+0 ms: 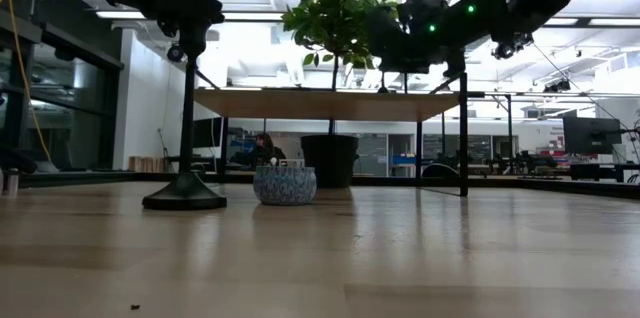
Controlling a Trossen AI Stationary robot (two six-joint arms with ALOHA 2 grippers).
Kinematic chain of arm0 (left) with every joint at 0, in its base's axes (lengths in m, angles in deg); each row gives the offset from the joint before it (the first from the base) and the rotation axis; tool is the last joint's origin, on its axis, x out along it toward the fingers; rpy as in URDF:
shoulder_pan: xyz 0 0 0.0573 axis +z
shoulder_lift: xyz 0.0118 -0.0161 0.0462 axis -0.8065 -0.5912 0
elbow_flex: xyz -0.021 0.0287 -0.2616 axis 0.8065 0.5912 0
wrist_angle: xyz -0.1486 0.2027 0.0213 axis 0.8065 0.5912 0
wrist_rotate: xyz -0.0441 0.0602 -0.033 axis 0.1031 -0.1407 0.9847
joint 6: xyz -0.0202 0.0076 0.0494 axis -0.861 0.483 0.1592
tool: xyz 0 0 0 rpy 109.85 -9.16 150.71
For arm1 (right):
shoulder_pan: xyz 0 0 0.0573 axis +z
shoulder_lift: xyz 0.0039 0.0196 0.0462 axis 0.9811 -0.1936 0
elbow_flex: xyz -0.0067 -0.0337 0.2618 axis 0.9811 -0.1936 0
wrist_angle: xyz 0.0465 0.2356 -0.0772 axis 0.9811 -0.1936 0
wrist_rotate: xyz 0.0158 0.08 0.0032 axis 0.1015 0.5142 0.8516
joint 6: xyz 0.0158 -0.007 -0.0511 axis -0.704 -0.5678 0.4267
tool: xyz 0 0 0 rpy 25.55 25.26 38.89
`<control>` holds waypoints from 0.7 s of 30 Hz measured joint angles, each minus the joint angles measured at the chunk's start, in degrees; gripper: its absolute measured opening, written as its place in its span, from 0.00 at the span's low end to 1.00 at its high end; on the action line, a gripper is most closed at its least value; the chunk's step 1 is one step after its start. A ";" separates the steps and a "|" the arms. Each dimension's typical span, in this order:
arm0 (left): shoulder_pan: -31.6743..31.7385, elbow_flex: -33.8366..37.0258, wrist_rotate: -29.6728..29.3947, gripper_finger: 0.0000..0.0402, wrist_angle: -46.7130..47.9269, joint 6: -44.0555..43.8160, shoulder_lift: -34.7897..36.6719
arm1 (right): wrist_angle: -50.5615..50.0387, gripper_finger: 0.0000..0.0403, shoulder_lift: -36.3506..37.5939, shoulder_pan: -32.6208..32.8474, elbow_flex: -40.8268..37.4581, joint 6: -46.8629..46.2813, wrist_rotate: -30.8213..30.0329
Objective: Pick & Place candle stick holders
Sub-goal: Put the left black candle holder on the shelf, then put the black candle holder on the shelf
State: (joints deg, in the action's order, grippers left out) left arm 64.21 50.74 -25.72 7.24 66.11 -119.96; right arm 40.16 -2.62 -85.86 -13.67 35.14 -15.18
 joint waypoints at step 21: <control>0.00 -0.04 0.17 0.41 2.13 0.00 0.00 | -13.19 0.46 13.70 12.90 0.02 4.80 -14.16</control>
State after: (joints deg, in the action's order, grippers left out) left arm 64.21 50.70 -25.54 9.38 66.11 -119.96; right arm 26.97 11.08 -72.96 -13.65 39.94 -29.34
